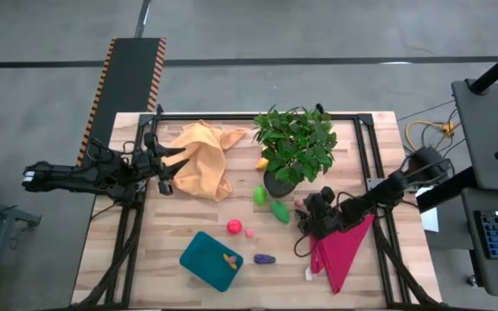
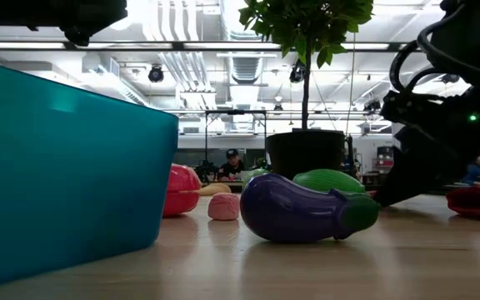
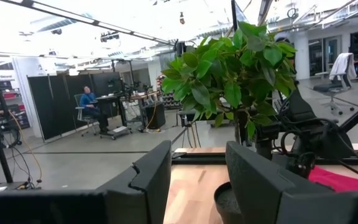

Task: Pick and placing Produce into tupperware
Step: Put the top pink peach into the blue bin

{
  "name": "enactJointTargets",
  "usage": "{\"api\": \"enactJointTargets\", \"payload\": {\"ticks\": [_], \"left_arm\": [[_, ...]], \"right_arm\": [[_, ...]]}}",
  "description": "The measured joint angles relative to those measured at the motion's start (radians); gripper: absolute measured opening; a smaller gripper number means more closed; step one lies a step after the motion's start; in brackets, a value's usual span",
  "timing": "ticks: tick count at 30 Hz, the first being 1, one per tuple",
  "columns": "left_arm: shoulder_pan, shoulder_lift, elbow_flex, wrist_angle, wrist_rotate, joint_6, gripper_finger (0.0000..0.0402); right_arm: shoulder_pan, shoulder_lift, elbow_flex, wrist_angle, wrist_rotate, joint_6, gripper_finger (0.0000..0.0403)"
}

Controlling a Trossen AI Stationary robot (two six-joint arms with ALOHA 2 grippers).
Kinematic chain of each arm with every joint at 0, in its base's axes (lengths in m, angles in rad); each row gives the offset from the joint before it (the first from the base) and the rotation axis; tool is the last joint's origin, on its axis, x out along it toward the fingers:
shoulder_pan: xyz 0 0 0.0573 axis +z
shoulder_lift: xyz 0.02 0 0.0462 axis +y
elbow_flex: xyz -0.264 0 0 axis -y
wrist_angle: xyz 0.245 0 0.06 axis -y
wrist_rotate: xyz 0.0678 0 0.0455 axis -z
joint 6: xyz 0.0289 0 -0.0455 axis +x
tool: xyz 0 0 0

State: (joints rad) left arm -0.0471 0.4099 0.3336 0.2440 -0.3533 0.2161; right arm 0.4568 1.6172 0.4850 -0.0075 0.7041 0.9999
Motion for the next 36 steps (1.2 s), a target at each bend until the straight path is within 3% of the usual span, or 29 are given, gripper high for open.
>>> {"api": "enactJointTargets", "payload": {"ticks": [10,27,36], "left_arm": [[0.0,0.0,0.0,0.0,0.0,0.0,0.014],[0.0,0.0,0.0,0.0,0.0,0.0,0.014],[0.0,0.0,0.0,0.0,0.0,0.0,0.014]], "right_arm": [[-0.001,0.006,-0.001,0.004,0.012,0.013,0.0195],[-0.003,0.004,-0.003,0.026,0.009,0.021,0.0068],[-0.001,-0.039,0.049,0.027,-0.03,-0.087,0.0058]]}}
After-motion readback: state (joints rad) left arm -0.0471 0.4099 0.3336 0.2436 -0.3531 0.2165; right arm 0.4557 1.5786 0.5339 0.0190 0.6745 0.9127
